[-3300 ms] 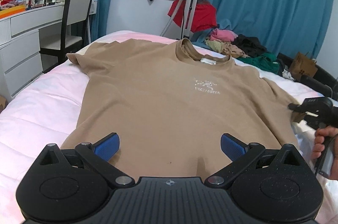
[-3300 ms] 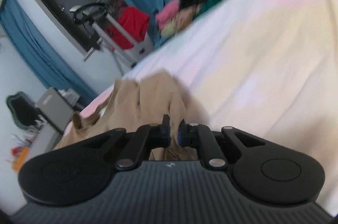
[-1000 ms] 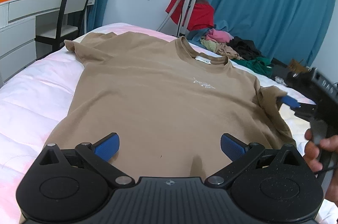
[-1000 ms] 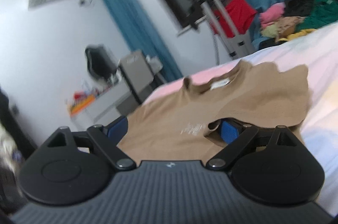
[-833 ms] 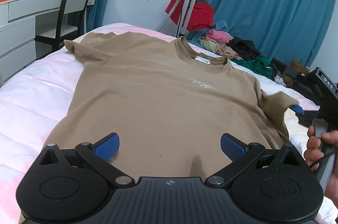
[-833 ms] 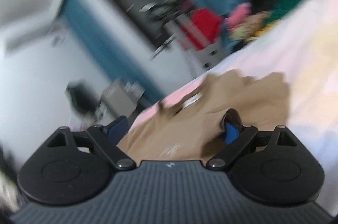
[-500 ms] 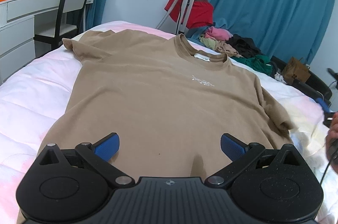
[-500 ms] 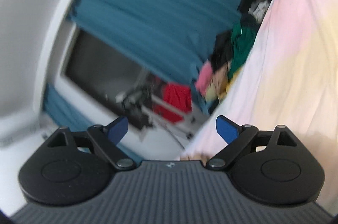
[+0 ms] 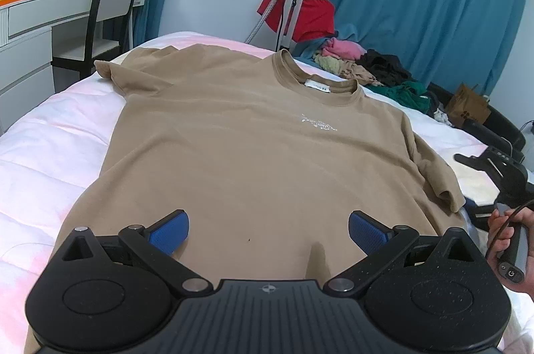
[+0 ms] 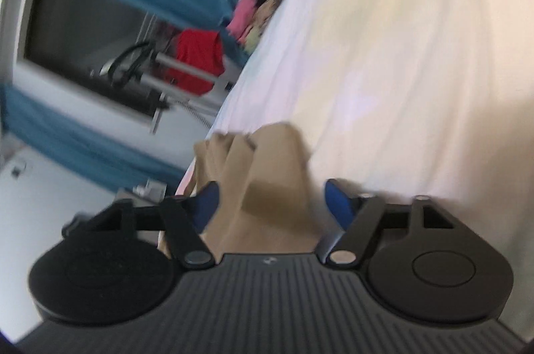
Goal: Fold clothes
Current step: 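Lift the side edge with the right gripper and fold it over the shirt body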
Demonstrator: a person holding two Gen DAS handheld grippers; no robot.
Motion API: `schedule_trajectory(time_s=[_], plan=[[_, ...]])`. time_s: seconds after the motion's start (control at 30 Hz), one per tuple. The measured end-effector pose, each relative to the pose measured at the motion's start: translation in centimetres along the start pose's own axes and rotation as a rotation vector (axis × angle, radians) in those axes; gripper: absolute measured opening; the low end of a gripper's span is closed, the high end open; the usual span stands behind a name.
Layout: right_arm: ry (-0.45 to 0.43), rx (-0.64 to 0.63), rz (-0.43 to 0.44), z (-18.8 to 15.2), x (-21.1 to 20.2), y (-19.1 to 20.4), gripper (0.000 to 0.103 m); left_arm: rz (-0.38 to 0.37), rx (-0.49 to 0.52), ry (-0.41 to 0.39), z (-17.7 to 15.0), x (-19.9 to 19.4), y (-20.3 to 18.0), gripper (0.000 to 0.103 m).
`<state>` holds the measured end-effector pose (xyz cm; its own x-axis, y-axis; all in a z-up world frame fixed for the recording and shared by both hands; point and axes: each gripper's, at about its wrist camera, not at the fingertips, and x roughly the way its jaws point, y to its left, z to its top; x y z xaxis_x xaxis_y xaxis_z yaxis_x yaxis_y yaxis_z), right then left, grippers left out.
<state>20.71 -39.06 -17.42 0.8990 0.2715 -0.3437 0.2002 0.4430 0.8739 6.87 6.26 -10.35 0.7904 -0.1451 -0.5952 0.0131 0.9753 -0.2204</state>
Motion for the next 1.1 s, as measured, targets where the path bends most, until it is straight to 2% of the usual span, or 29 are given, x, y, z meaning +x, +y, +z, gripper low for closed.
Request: schedule_trajectory(time_s=[0.03, 0.07, 0.13, 0.3, 0.47, 0.53, 0.63, 0.7, 0.73, 0.77, 0.83, 0.93, 1.03, 1.1], plan=[[0.022, -0.007, 0.009, -0.1, 0.3, 0.3, 0.034, 0.000, -0.001, 0.001, 0.0, 0.0, 0.1, 0.103], [0.030, -0.028, 0.002, -0.2, 0.4, 0.7, 0.023, -0.001, -0.003, 0.002, 0.0, 0.0, 0.1, 0.103], [0.039, -0.069, -0.013, -0.3, 0.5, 1.5, 0.011, -0.004, -0.011, 0.006, 0.0, 0.0, 0.3, 0.103], [-0.116, -0.195, -0.069, 1.0, -1.9, 4.2, 0.008, -0.004, -0.020, -0.002, 0.1, -0.2, 0.4, 0.103], [-0.339, -0.256, -0.171, 4.0, -5.8, 4.4, 0.008, -0.004, -0.006, -0.002, 0.0, -0.1, 0.1, 0.103], [-0.413, -0.235, -0.216, 4.8, -7.2, 3.7, 0.011, -0.004, 0.001, -0.004, 0.0, -0.1, 0.1, 0.103], [-0.421, -0.109, -0.216, 5.5, -8.3, 1.6, 0.012, -0.002, 0.009, -0.010, 0.0, -0.1, -0.1, 0.103], [-0.358, -0.044, -0.202, 5.4, -8.0, 1.2, 0.018, 0.000, 0.013, -0.013, 0.1, -0.2, -0.1, 0.103], [-0.318, -0.026, -0.180, 5.0, -7.8, 1.4, 0.036, 0.001, 0.014, -0.015, 0.1, -0.2, -0.1, 0.103], [-0.286, -0.013, -0.153, 4.4, -7.5, 1.8, 0.062, 0.003, 0.014, -0.016, 0.1, -0.2, -0.1, 0.103], [-0.219, 0.041, -0.090, 2.8, -7.4, 2.4, 0.087, 0.005, 0.011, -0.015, 0.1, -0.3, -0.1, 0.103], [-0.095, 0.196, -0.024, 0.4, -6.1, 2.6, 0.087, 0.000, 0.001, -0.016, 0.1, -0.7, 0.1, 0.103], [-0.037, 0.309, 0.010, -1.7, -3.7, 2.0, 0.087, -0.007, -0.011, -0.021, 0.1, -1.2, 0.3, 0.103], [-0.033, 0.311, -0.022, -2.1, -2.2, 1.7, 0.087, -0.013, -0.017, -0.028, 0.2, -1.3, 0.3, 0.103]])
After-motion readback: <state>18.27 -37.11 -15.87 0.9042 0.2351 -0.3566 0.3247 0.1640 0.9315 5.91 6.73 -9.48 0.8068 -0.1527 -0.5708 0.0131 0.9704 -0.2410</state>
